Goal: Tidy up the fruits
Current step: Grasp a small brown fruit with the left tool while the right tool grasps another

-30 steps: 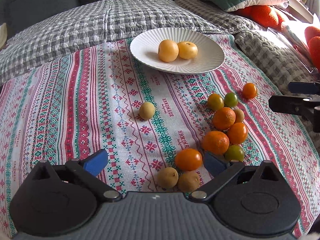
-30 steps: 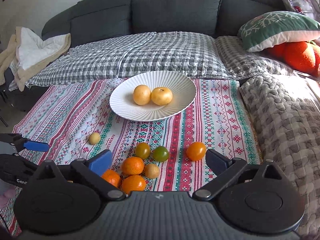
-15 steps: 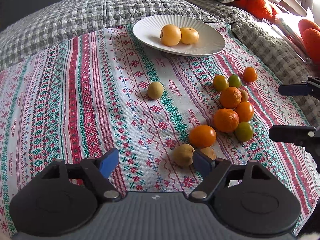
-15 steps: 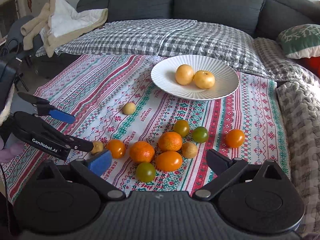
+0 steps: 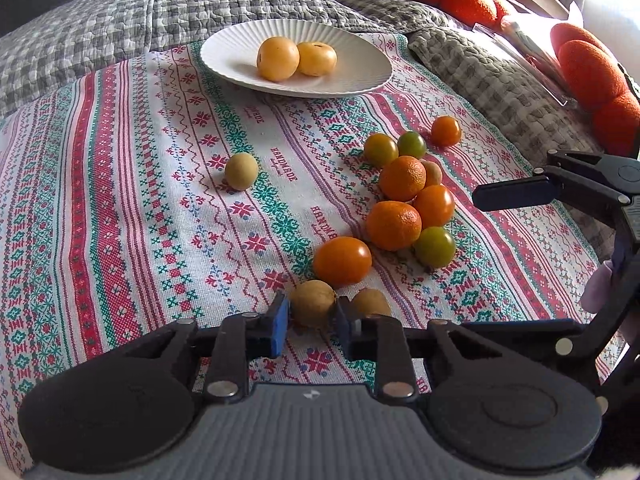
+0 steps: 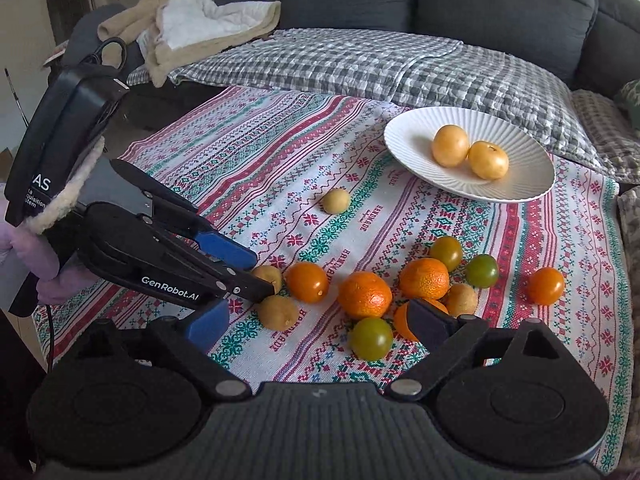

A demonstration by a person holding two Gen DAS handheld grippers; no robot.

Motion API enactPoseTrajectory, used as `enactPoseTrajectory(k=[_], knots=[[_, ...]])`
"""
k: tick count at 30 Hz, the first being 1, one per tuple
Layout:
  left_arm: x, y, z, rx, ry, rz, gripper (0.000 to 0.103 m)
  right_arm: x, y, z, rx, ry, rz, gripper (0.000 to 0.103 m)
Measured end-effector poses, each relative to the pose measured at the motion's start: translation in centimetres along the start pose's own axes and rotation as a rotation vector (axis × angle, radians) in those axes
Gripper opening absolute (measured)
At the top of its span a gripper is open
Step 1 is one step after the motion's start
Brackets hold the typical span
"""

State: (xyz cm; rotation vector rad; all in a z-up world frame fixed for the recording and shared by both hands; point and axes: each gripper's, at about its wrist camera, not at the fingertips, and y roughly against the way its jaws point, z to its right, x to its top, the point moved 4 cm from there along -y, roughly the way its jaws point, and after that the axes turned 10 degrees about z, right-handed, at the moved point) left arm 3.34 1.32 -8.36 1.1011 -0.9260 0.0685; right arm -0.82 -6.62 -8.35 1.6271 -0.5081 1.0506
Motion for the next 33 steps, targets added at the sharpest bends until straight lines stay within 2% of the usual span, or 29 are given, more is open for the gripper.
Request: enactPoseTrajectory(k=[3, 9, 14, 19, 28, 33], knots=[[0.1, 0.3, -0.2, 0.018, -0.008, 0.003, 0.017, -0.1, -0.1, -0.3, 0.016, -0.002, -0.004, 0.089], [0.7, 1.2, -2.2, 0.066, 0.077, 0.018, 0.017, -0.2, -0.9, -0.9, 0.073, -0.044, -0.012, 0.077], [0.8, 1.5, -2.7, 0.077, 0.097, 0.017, 0.017, -0.2, -2.3, -1.6, 0.114, -0.074, -0.026, 0.065], [0.7, 1.5, -2.6, 0.080, 0.095, 0.008, 0.017, -0.4, -3.6, -2.2, 0.124, -0.085, -0.051, 0.053], [0.6, 1.6, -3.0, 0.085, 0.104, 0.002, 0.017, -0.7, -4.9, -2.2, 0.084, -0.077, -0.070, 0.048], [0.6, 1.6, -2.9, 0.086, 0.104, 0.000, 0.017, -1.1, -5.5, -2.3, 0.076, -0.070, -0.092, 0.038]])
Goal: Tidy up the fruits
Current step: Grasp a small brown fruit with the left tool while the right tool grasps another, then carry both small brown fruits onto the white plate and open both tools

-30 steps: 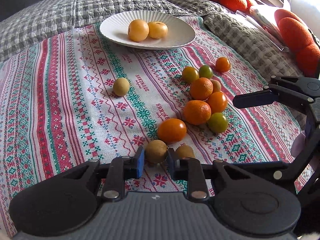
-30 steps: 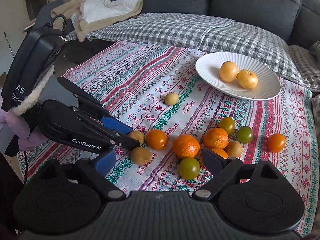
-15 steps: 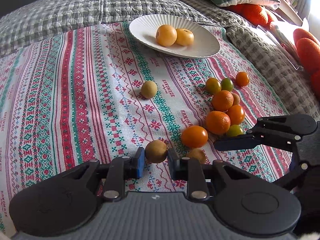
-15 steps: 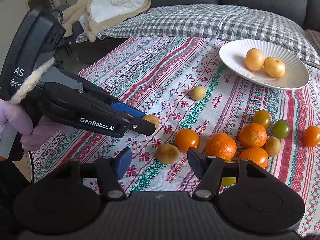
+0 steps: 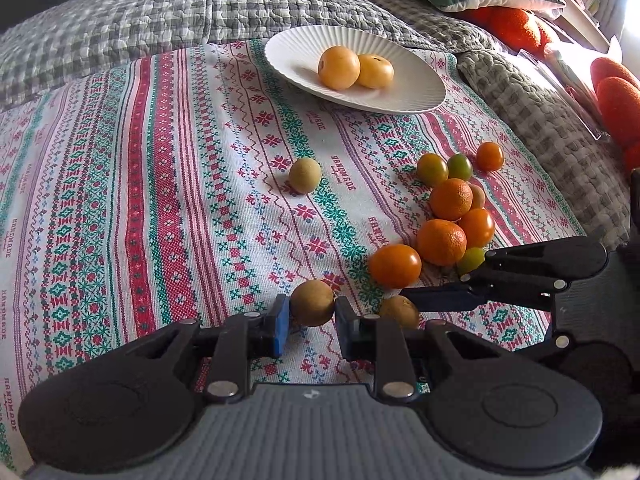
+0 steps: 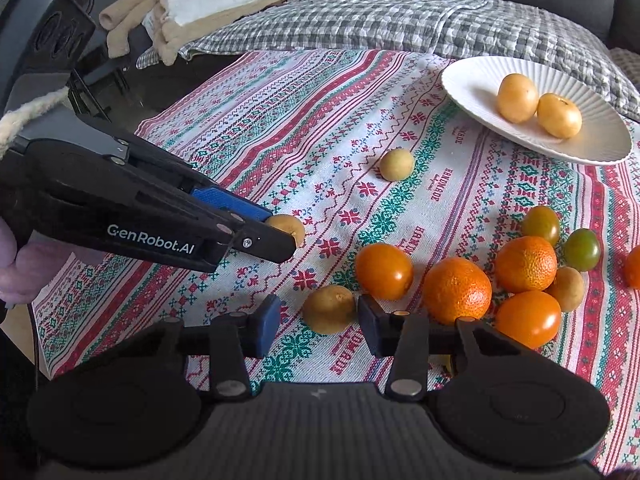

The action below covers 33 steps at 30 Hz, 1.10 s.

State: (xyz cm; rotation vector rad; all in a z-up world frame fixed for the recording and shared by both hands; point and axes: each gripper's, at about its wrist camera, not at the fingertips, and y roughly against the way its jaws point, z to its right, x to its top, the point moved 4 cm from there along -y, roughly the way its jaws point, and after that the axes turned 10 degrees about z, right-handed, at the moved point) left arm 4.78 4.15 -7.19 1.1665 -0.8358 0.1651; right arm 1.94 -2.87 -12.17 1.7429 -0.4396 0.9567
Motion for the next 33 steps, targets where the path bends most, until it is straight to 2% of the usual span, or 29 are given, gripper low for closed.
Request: enactPoseTrajectory(k=[2, 4, 13, 19, 29, 33], knots=[[0.0, 0.0, 0.0, 0.000, -0.004, -0.001, 0.017, 0.0, 0.1, 0.0, 0.000, -0.001, 0.003, 0.034], [0.0, 0.0, 0.1, 0.001, -0.007, -0.002, 0.017, 0.1, 0.2, 0.2, 0.000, -0.011, 0.003, 0.025], [0.4, -0.1, 0.1, -0.006, 0.011, 0.007, 0.017, 0.3, 1.2, 0.9, -0.011, -0.029, 0.015, 0.025], [0.9, 0.1, 0.3, -0.003, 0.013, 0.029, 0.017, 1.2, 3.2, 2.1, -0.037, -0.069, 0.076, 0.025], [2.6, -0.2, 0.7, 0.016, 0.070, 0.076, 0.017, 3.4, 5.6, 5.4, -0.097, -0.148, 0.195, 0.025], [3.7, -0.2, 1.6, 0.014, 0.054, 0.100, 0.017, 4.2, 6.1, 7.0, -0.125, -0.182, 0.230, 0.025]])
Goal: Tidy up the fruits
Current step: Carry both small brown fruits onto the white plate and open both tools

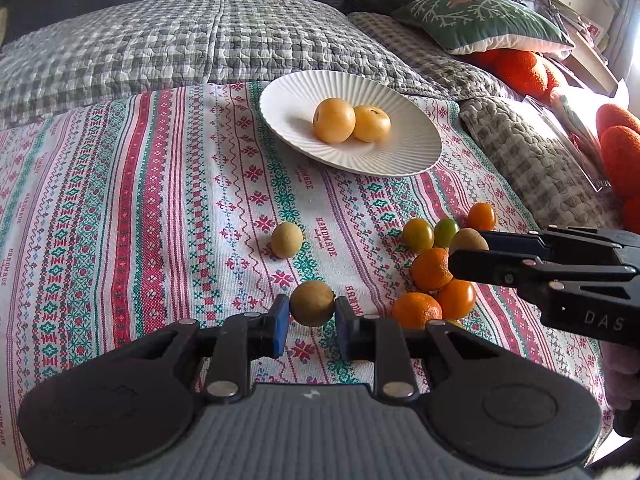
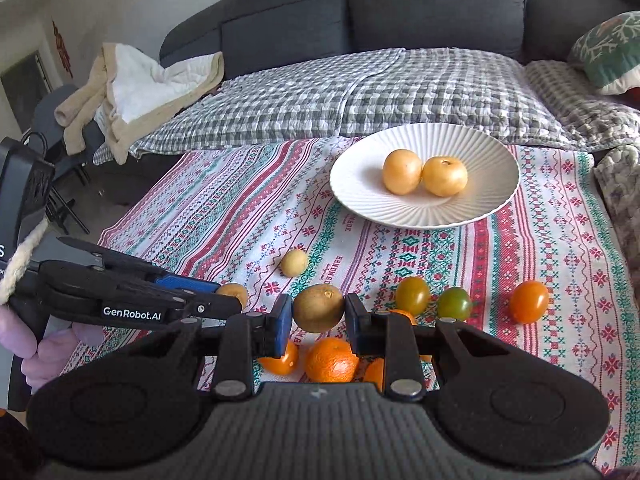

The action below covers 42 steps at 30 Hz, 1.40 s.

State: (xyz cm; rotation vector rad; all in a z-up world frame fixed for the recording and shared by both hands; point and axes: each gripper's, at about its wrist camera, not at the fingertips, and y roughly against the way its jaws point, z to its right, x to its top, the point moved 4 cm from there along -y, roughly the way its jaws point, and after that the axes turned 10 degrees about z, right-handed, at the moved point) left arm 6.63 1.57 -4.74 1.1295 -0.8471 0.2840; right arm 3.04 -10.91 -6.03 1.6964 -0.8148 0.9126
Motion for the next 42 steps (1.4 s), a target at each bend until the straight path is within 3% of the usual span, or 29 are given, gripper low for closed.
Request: enactPoseTrajectory(k=[9, 18, 29, 42], knots=[[3.1, -1.8, 2.1, -0.009, 0.026, 0.060, 0.017, 2.5, 0.5, 2.7, -0.020, -0.076, 0.085, 0.025], [6.7, -5.5, 4.6, -0.054, -0.030, 0.140, 0.017, 4.4, -1.6, 6.6, -0.044, -0.132, 0.122, 0.025], [8.5, -10.2, 4.5, -0.057, -0.080, 0.145, 0.017, 4.4, -4.4, 9.7, -0.073, -0.145, 0.105, 0.025], [8.4, -11.7, 5.1, -0.049, -0.136, 0.129, 0.017, 4.4, -5.9, 9.7, -0.103, -0.096, 0.080, 0.025]])
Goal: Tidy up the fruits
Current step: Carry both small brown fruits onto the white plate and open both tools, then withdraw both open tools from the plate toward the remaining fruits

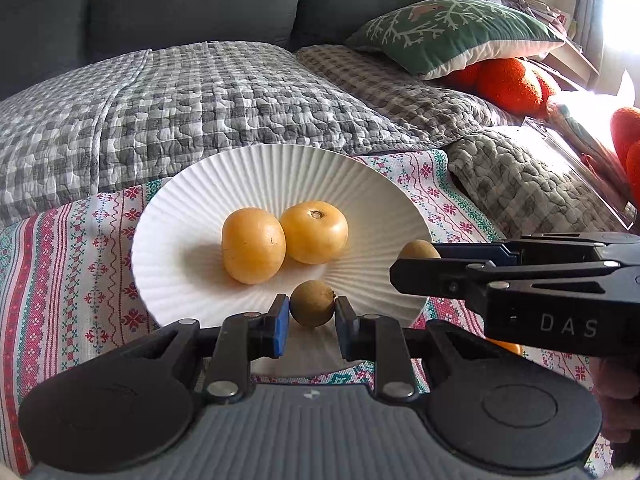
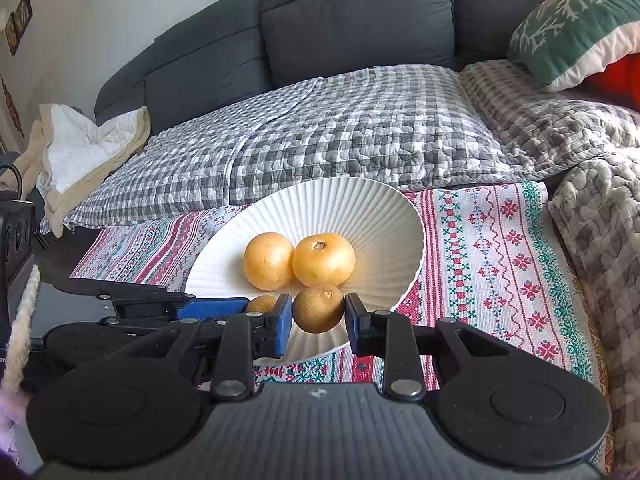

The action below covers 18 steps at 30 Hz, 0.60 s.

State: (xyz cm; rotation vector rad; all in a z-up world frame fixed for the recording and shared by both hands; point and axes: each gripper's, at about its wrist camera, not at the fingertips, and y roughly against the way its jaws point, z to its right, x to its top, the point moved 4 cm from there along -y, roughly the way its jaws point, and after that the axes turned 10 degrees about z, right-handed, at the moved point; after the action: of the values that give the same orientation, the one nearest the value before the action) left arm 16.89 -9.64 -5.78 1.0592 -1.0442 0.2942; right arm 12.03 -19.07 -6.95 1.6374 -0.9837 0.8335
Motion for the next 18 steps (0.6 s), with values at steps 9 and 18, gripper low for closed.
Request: enactPoseTrajectory(k=[9, 18], knots=[[0.0, 0.2, -0.1, 0.001, -0.013, -0.002, 0.023, 0.0, 0.1, 0.2, -0.009, -0.005, -0.007, 0.027], [-0.2, 1.8, 0.1, 0.008, -0.018, 0.007, 0.051, 1.0, 1.5, -0.5, -0.001, -0.015, 0.011, 0.056]])
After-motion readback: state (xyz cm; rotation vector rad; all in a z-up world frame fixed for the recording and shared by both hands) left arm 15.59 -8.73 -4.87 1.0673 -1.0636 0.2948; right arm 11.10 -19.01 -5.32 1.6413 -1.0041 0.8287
